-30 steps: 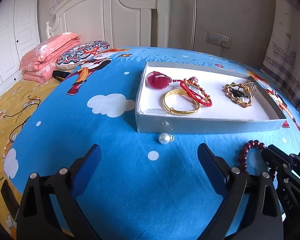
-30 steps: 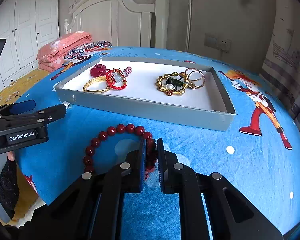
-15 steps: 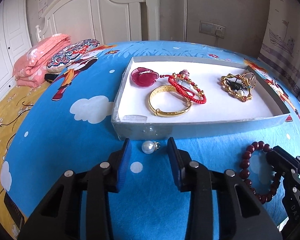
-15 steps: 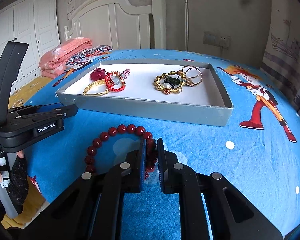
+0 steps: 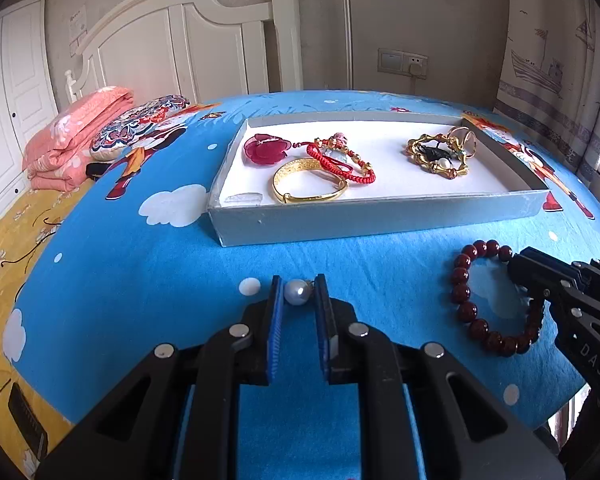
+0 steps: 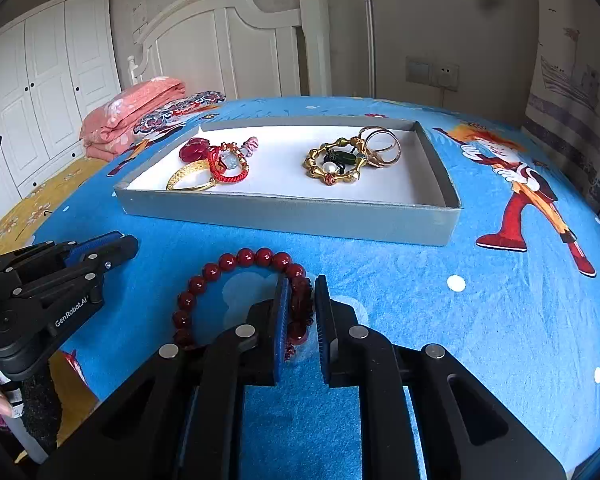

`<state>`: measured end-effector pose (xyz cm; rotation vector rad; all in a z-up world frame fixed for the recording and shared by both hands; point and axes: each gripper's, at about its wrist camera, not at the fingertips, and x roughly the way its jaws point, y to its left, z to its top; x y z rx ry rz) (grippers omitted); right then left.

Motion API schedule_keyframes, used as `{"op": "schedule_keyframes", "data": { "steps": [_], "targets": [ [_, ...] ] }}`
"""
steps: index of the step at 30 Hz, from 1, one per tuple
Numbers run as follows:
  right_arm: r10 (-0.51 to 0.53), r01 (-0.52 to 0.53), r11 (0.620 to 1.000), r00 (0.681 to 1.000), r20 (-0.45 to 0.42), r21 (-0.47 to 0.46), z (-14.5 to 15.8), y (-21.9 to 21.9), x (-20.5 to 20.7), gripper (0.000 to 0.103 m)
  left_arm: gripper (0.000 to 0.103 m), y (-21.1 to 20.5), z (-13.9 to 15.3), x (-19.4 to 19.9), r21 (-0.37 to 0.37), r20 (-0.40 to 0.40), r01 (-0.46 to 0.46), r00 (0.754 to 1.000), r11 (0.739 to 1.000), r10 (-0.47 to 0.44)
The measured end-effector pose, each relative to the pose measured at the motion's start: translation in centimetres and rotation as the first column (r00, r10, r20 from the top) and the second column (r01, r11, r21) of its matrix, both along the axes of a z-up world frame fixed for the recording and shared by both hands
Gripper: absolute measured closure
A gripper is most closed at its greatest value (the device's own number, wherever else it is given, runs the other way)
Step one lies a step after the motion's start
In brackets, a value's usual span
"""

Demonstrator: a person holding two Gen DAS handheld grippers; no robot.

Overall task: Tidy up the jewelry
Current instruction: 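Close the left tool on the loose pearl while the right tool lifts the bracelet, then carry the pearl into the tray with the left tool while the right tool releases the bracelet there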

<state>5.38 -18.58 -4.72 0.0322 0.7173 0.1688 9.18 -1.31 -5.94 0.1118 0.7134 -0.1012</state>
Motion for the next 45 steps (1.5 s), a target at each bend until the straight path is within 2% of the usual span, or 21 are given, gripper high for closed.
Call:
{"op": "schedule_keyframes", "data": {
  "steps": [1,3,4,5,9,12,13,14,17,24,33,40,45],
  "targets": [
    [0.000,0.000,1.000,1.000,-0.001,-0.003,0.0,0.0,-0.1,0.089,0.087,0.0,0.0,-0.2,0.003,0.004,-0.002,1.000,1.000,0.002],
    [-0.001,0.001,1.000,1.000,-0.002,-0.011,0.1,0.0,-0.2,0.088,0.079,0.0,-0.1,-0.3,0.014,0.016,-0.022,1.000,1.000,0.021],
    [-0.001,0.001,1.000,1.000,-0.004,-0.017,0.1,0.1,-0.2,0.086,0.071,0.1,-0.2,-0.3,0.017,0.022,-0.032,0.999,0.999,0.032],
    [-0.002,0.001,1.000,1.000,-0.006,-0.023,0.1,0.1,-0.2,0.085,0.067,0.2,-0.2,-0.2,0.013,0.024,-0.039,0.999,0.999,0.038],
    [-0.007,0.006,0.999,1.000,-0.005,-0.047,0.1,0.3,-0.2,0.083,0.067,0.4,-0.2,-0.1,0.005,0.027,-0.035,0.999,0.999,0.035],
    [-0.014,0.014,0.997,1.000,-0.002,-0.070,0.0,0.6,-0.3,0.083,0.070,0.3,-0.2,-0.3,0.008,0.037,-0.026,0.999,1.000,0.026],
    [-0.012,0.013,0.996,1.000,0.005,-0.084,0.0,0.8,-0.3,0.084,0.077,0.3,-0.3,-0.3,-0.002,0.036,-0.013,0.999,1.000,0.013],
    [-0.003,0.004,0.996,1.000,0.012,-0.092,0.0,0.9,-0.5,0.092,0.088,0.3,-0.3,-0.5,-0.013,0.035,0.003,0.999,1.000,-0.002],
    [-0.006,0.009,0.996,1.000,0.030,-0.094,0.0,1.0,-0.8,0.092,0.088,-0.2,-0.4,-0.9,0.008,0.051,0.010,0.999,1.000,-0.010],
    [-0.001,0.007,0.997,0.997,0.080,-0.073,0.8,0.9,-1.7,0.092,0.088,-0.3,-0.1,-2.1,-0.011,0.060,0.015,0.998,1.000,-0.015],
    [0.011,-0.004,0.999,0.989,0.150,-0.044,3.1,1.1,-3.4,0.092,0.088,0.2,1.4,-4.3,-0.023,0.108,0.015,0.994,1.000,-0.012],
    [0.007,0.001,0.999,0.984,0.180,-0.045,4.4,1.4,-3.3,0.092,0.088,0.5,2.3,-4.5,-0.031,0.118,0.015,0.993,0.999,-0.012],
    [0.000,0.011,0.999,0.976,0.219,-0.048,6.0,1.3,-2.9,0.092,0.088,0.2,3.8,-4.3,-0.034,0.157,0.023,0.987,0.999,-0.017]
  ]
}}
